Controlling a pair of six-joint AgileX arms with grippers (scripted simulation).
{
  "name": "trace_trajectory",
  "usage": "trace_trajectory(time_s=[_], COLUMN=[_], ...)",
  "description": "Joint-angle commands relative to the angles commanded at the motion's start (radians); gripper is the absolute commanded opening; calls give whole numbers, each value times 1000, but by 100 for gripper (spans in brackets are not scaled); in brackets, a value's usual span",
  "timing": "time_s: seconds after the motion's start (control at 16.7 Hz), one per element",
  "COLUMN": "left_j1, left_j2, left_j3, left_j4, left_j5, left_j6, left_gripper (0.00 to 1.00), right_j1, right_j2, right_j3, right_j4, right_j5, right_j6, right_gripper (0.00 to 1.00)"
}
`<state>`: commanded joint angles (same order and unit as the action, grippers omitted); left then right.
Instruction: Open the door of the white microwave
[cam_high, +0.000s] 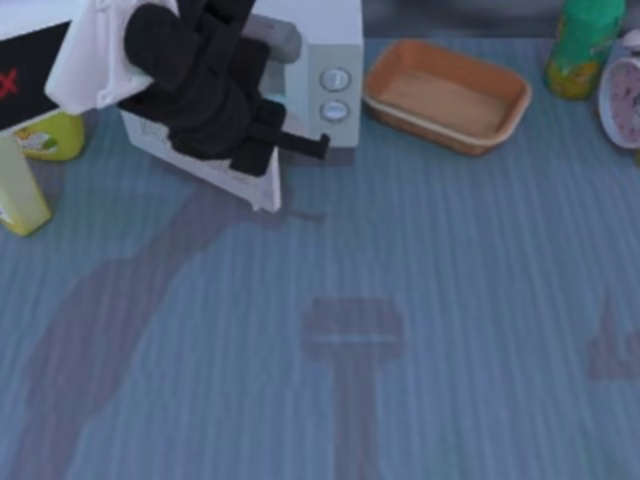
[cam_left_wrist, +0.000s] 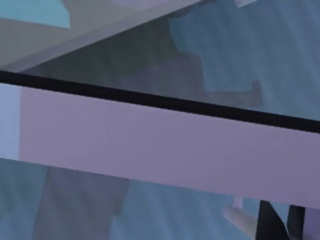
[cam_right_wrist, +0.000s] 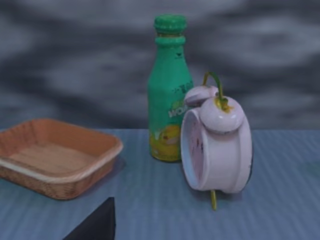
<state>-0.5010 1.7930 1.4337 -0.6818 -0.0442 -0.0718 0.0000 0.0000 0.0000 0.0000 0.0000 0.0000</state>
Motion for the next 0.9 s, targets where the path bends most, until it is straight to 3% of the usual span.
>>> trace_trajectory(time_s=[0.24,0.66,0.9], left_j1=[0,43,46], left_j2=[-6,-69,-74], left_j3=[-9,-87,-89], left_j4=[4,12,14], left_j5=[13,80,83], left_j6=[10,137,142], left_gripper=[0,0,0], right_j1=[0,0,0], right_j2=[0,0,0], right_j3=[0,0,0], right_j4=[0,0,0], right_j5=[0,0,0], right_j6=[0,0,0], right_gripper=[100,100,100])
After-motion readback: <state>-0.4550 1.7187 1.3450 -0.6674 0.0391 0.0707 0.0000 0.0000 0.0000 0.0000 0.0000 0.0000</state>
